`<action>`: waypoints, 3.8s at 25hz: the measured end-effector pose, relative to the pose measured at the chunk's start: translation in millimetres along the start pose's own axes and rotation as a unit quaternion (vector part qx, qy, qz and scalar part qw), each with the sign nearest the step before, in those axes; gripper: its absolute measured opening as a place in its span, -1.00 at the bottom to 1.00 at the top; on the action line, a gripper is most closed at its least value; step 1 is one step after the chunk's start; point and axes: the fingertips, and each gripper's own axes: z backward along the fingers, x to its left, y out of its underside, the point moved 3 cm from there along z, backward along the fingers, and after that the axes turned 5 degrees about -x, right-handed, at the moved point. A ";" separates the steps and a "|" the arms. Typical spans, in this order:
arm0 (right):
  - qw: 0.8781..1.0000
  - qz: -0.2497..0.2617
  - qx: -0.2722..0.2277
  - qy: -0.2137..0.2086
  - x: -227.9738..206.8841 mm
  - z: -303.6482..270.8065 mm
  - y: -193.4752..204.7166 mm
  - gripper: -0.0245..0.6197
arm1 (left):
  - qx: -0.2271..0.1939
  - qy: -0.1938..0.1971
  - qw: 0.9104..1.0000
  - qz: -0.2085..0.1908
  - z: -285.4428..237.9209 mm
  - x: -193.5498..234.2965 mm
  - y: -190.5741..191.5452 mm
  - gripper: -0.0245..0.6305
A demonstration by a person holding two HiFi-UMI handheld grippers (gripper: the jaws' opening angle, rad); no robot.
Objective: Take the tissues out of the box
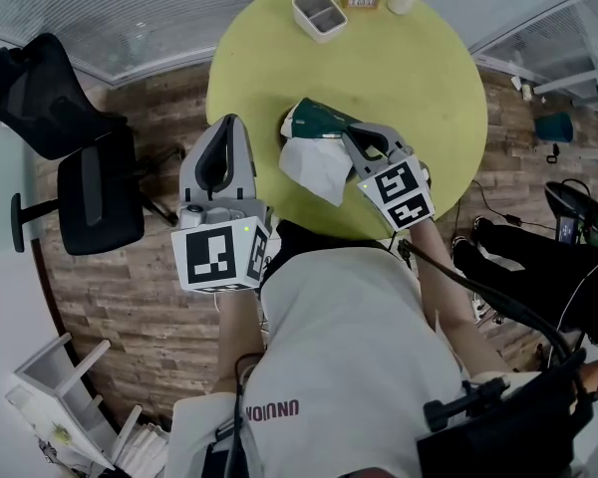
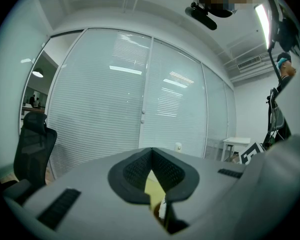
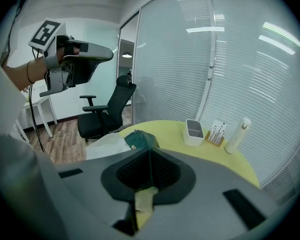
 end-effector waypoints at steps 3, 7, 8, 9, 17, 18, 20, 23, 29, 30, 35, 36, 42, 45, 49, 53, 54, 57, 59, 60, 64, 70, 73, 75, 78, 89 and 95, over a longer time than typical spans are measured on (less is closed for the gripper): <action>1.000 0.001 -0.002 0.003 -1.4 -0.2 -2.1 -0.83 | 0.000 0.000 1.000 -0.001 -0.9 1.2 -0.6 -0.89; 1.000 0.002 -0.004 0.005 -3.5 -0.5 -4.2 -0.83 | 0.001 0.001 1.000 -0.001 -2.7 1.2 -1.3 -0.89; 1.000 0.003 -0.004 0.006 -3.8 -0.4 -4.5 -0.83 | 0.001 0.002 1.000 -0.001 -2.9 1.0 -1.6 -0.89; 1.000 0.003 -0.005 0.007 -4.1 -0.1 -4.6 -0.83 | 0.001 0.002 1.000 -0.002 -2.9 0.6 -1.9 -0.89; 1.000 0.004 -0.013 0.016 -7.4 3.9 -6.9 -0.83 | -0.001 0.003 1.000 -0.004 -1.5 -1.0 -4.1 -0.89; 1.000 0.003 -0.013 0.017 -7.8 3.9 -7.4 -0.83 | -0.001 0.003 1.000 -0.005 -1.6 -0.9 -4.5 -0.89; 1.000 0.003 -0.015 0.017 -8.6 3.7 -8.3 -0.83 | -0.002 0.004 1.000 -0.005 -2.1 -0.8 -4.8 -0.89; 1.000 0.003 -0.018 0.020 -8.9 3.9 -9.7 -0.83 | -0.002 0.005 1.000 -0.004 -2.3 -0.6 -4.7 -0.89; 1.000 0.003 -0.021 0.023 -10.8 3.9 -11.1 -0.83 | -0.001 0.003 1.000 -0.004 -2.4 0.2 -4.5 -0.89; 0.999 0.003 -0.021 0.023 -11.1 3.9 -11.3 -0.83 | -0.001 0.003 1.000 -0.004 -2.4 0.3 -4.5 -0.89; 0.999 0.004 -0.025 0.027 -12.4 4.3 -13.3 -0.83 | -0.001 0.002 1.000 -0.004 -1.9 0.9 -4.9 -0.89; 0.999 0.004 -0.026 0.028 -12.9 4.3 -13.6 -0.83 | -0.002 0.002 1.000 -0.004 -1.9 0.8 -4.9 -0.89; 0.999 0.006 -0.030 0.033 -15.8 5.2 -16.3 -0.84 | -0.003 0.003 1.000 -0.005 -2.4 0.4 -5.5 -0.89; 0.999 0.006 -0.032 0.035 -17.5 5.7 -18.3 -0.84 | -0.003 0.002 1.000 -0.005 -2.6 0.4 -5.6 -0.89; 0.999 0.007 -0.035 0.036 -18.3 5.8 -20.4 -0.84 | -0.002 0.001 1.000 -0.005 -2.4 0.4 -5.3 -0.89; 0.998 0.007 -0.038 0.040 -20.0 6.1 -21.9 -0.84 | -0.003 0.000 1.000 -0.005 -2.5 0.7 -5.2 -0.89; 0.998 0.008 -0.038 0.041 -20.5 6.2 -22.3 -0.84 | -0.002 0.000 1.000 -0.005 -2.5 0.9 -5.1 -0.89; 0.998 0.008 -0.040 0.045 -22.2 6.8 -24.4 -0.84 | -0.002 0.000 1.000 -0.005 -2.7 1.5 -5.4 -0.89; 0.998 0.009 -0.041 0.046 -23.6 7.1 -25.7 -0.84 | -0.002 0.000 1.000 -0.005 -2.8 1.7 -5.7 -0.89; 0.998 0.009 -0.041 0.047 -24.2 7.1 -25.9 -0.84 | -0.002 0.000 1.000 -0.005 -2.9 1.7 -5.6 -0.89; 0.998 0.011 -0.044 0.051 -26.5 7.8 -27.3 -0.84 | -0.004 -0.001 1.000 -0.005 -3.1 1.7 -5.8 -0.89; 0.997 0.013 -0.050 0.057 -25.3 13.3 -30.4 -0.84 | -0.007 -0.001 1.000 -0.005 3.1 0.5 -6.9 -0.89; 0.997 0.015 -0.053 0.062 -25.7 15.3 -32.1 -0.84 | -0.008 -0.001 1.000 -0.006 4.7 0.4 -7.2 -0.89; 0.996 0.015 -0.055 0.065 -27.3 16.4 -33.0 -0.84 | -0.008 -0.002 1.000 -0.005 4.9 0.2 -7.2 -0.89; 0.996 0.015 -0.057 0.068 -29.2 18.4 -34.3 -0.84 | -0.008 -0.002 1.000 -0.006 5.5 -0.6 -7.6 -0.89; 0.995 0.016 -0.057 0.083 -38.1 20.2 -37.2 -0.84 | -0.007 0.000 1.000 -0.008 2.5 0.8 -7.3 -0.89; 0.994 0.015 -0.059 0.091 -43.6 20.3 -39.8 -0.85 | -0.006 0.002 1.000 -0.008 -0.7 1.5 -6.5 -0.89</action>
